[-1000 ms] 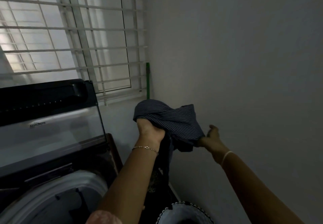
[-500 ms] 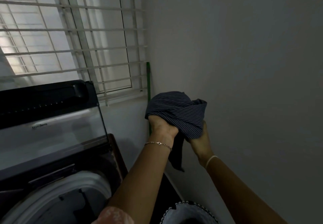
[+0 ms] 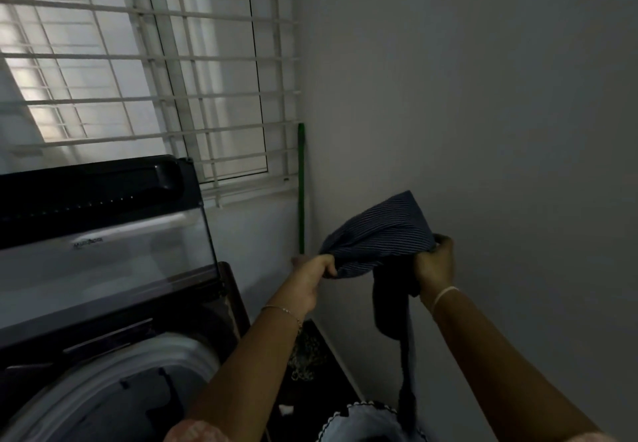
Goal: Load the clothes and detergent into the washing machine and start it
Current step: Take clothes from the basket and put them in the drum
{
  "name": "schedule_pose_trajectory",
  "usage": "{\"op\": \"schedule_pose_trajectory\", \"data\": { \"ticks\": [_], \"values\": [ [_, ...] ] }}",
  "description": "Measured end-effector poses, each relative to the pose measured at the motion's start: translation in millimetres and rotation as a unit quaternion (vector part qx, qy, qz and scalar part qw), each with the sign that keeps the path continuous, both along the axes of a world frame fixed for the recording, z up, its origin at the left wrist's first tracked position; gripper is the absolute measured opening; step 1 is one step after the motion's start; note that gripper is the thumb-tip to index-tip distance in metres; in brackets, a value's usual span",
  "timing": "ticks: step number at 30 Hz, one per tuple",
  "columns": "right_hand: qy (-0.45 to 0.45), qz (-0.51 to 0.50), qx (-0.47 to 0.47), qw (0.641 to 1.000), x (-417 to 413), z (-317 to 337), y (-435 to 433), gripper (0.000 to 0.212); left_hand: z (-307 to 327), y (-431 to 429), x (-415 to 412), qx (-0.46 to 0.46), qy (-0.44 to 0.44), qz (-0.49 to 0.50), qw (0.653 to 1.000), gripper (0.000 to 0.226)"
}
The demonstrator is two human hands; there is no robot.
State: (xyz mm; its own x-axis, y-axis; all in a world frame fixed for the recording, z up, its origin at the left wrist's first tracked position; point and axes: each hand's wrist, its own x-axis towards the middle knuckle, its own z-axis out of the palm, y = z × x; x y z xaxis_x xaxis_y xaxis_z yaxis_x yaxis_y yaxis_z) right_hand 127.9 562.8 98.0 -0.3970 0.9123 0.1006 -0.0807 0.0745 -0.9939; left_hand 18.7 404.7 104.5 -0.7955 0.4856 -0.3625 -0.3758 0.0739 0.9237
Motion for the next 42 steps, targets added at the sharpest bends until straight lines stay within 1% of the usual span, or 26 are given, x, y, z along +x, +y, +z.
{"op": "schedule_pose_trajectory", "data": {
  "ticks": [1, 3, 6, 8, 10, 11, 13, 14, 16, 17, 18, 19, 21, 23, 25, 26, 27, 28, 30, 31, 33, 35, 36, 39, 41, 42],
  "values": [
    [-0.007, -0.006, 0.005, 1.000, -0.2, 0.7, 1.4, 0.039, 2.5, 3.0, 3.7, -0.023, 0.055, -0.021, 0.998, 0.090],
    [-0.029, -0.006, 0.021, 0.999, -0.5, 4.0, 0.9, 0.042, 9.0, 8.5, 12.3, -0.013, 0.116, -0.085, 0.990, 0.117],
    [-0.060, 0.004, 0.068, 0.996, -1.5, 12.0, -4.3, 0.042, 24.5, 20.5, 21.8, 0.051, 0.081, -0.152, 0.984, 0.140],
    [-0.067, 0.030, 0.129, 0.989, -3.1, 18.5, -11.7, 0.034, 31.0, 30.7, 28.0, 0.101, 0.034, -0.138, 0.985, 0.138],
    [-0.042, 0.094, 0.176, 0.979, -5.0, 24.5, -21.4, 0.026, 35.1, 41.5, 29.7, 0.142, -0.027, -0.121, 0.982, 0.122],
    [-0.031, 0.134, 0.189, 0.972, -6.7, 26.6, -25.3, 0.026, 35.9, 45.0, 29.8, 0.161, -0.056, -0.108, 0.979, 0.115],
    [-0.019, 0.201, 0.184, 0.962, -8.4, 29.9, -31.4, 0.035, 30.4, 49.3, 25.3, 0.182, -0.100, -0.078, 0.975, 0.108],
    [-0.010, 0.228, 0.160, 0.960, -8.4, 30.4, -31.4, 0.041, 27.6, 48.0, 23.6, 0.190, -0.104, -0.075, 0.973, 0.097],
    [0.039, 0.271, 0.081, 0.958, -6.1, 30.4, -29.8, 0.045, 24.0, 43.4, 21.0, 0.214, -0.096, -0.068, 0.970, 0.053],
    [0.073, 0.280, 0.035, 0.957, -5.3, 28.6, -28.2, 0.046, 22.7, 40.8, 19.9, 0.232, -0.097, -0.068, 0.965, 0.034],
    [0.106, 0.265, 0.008, 0.959, -3.8, 26.3, -26.7, 0.047, 21.3, 38.5, 18.4, 0.250, -0.104, -0.059, 0.961, 0.024],
    [0.142, 0.231, -0.013, 0.962, -1.7, 24.5, -26.6, 0.046, 19.6, 36.0, 16.7, 0.271, -0.114, -0.052, 0.954, 0.021],
    [0.173, 0.108, -0.026, 0.979, 4.0, 22.4, -29.0, 0.042, 16.9, 32.2, 14.6, 0.296, -0.134, -0.036, 0.945, 0.020],
    [0.154, -0.041, -0.059, 0.985, 10.5, 11.7, -29.4, 0.036, 14.0, 30.9, 11.9, 0.314, -0.148, -0.019, 0.938, 0.020],
    [0.115, -0.122, -0.135, 0.976, 17.8, -11.7, -28.4, 0.028, 13.5, 29.1, 11.6, 0.331, -0.157, -0.011, 0.931, 0.023],
    [0.096, -0.117, -0.181, 0.972, 19.3, -22.7, -31.5, 0.025, 14.5, 28.0, 12.6, 0.344, -0.163, -0.010, 0.925, 0.025],
    [0.072, -0.090, -0.227, 0.967, 20.0, -32.4, -33.7, 0.028, 14.6, 27.8, 13.1, 0.356, -0.166, -0.008, 0.920, 0.027],
    [0.078, -0.036, -0.286, 0.954, 19.8, -38.9, -37.1, 0.032, 15.7, 27.5, 14.2, 0.364, -0.170, -0.006, 0.916, 0.029],
    [0.128, 0.069, -0.391, 0.909, 21.2, -38.8, -43.1, 0.035, 18.1, 27.3, 17.6, 0.378, -0.179, -0.010, 0.909, 0.031],
    [0.163, 0.098, -0.416, 0.889, 20.6, -37.2, -44.5, 0.041, 17.9, 27.8, 18.4, 0.384, -0.186, -0.016, 0.904, 0.033],
    [0.215, 0.136, -0.430, 0.867, 19.2, -33.0, -46.0, 0.059, 16.1, 27.5, 22.2, 0.391, -0.198, -0.035, 0.898, 0.037],
    [0.279, 0.185, -0.434, 0.836, 17.4, -25.7, -44.2, 0.070, 10.1, 26.4, 25.1, 0.385, -0.207, -0.053, 0.898, 0.042],
    [0.303, 0.205, -0.433, 0.824, 16.2, -20.9, -41.6, 0.071, 6.9, 25.5, 26.0, 0.379, -0.211, -0.057, 0.899, 0.044],
    [0.314, 0.232, -0.435, 0.811, 11.6, -11.0, -37.3, 0.065, 0.1, 23.3, 27.1, 0.354, -0.215, -0.053, 0.909, 0.050],
    [0.318, 0.261, -0.411, 0.813, 9.3, -6.2, -39.3, 0.060, -1.2, 23.5, 27.2, 0.330, -0.221, -0.053, 0.916, 0.051],
    [0.318, 0.266, -0.401, 0.817, 8.1, -4.4, -41.4, 0.067, -0.8, 23.6, 28.1, 0.312, -0.226, -0.053, 0.921, 0.052]
  ]
}}
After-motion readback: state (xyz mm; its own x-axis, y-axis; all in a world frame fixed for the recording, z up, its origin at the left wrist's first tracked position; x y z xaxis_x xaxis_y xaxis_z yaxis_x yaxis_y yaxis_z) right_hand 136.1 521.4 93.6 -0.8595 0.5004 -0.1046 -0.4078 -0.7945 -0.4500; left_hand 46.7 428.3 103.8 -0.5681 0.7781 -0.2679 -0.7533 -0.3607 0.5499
